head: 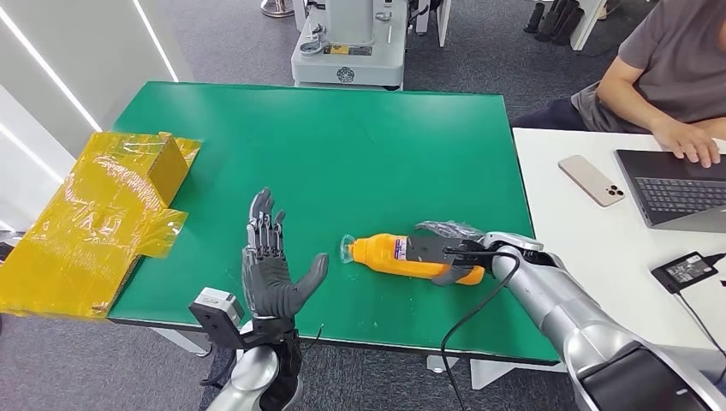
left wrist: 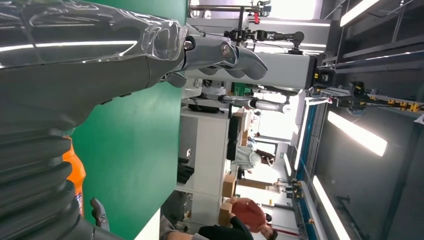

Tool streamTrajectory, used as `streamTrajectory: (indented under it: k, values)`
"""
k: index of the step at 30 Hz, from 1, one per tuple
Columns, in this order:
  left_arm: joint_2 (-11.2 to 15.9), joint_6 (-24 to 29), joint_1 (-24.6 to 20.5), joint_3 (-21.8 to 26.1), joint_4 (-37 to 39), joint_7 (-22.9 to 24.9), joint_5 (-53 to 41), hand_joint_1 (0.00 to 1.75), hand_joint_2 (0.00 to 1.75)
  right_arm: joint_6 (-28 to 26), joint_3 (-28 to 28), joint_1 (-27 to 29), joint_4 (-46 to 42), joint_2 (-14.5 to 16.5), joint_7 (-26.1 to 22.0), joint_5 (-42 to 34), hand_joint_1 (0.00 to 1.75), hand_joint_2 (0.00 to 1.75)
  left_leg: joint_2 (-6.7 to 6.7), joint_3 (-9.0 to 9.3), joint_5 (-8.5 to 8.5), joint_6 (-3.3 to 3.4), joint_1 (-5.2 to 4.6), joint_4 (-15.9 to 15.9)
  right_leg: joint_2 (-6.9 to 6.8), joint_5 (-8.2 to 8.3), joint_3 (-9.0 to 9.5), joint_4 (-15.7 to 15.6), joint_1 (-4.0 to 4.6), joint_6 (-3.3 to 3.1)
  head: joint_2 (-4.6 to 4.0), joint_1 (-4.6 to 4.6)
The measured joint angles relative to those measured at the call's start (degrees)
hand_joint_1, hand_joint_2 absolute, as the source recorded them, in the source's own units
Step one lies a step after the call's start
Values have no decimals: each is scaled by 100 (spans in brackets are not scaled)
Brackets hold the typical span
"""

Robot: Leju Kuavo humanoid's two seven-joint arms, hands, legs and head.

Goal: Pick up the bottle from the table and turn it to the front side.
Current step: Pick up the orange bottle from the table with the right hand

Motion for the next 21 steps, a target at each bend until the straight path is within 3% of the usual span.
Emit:
streamTrajectory:
  k: [21]
  values:
    - [2,12,119,0,-7,61,-1,0,175,96,104,-165,4,-112,96,83,0,175,0,0,0,0,0,0,0,0,0,1,0,0,0,0]
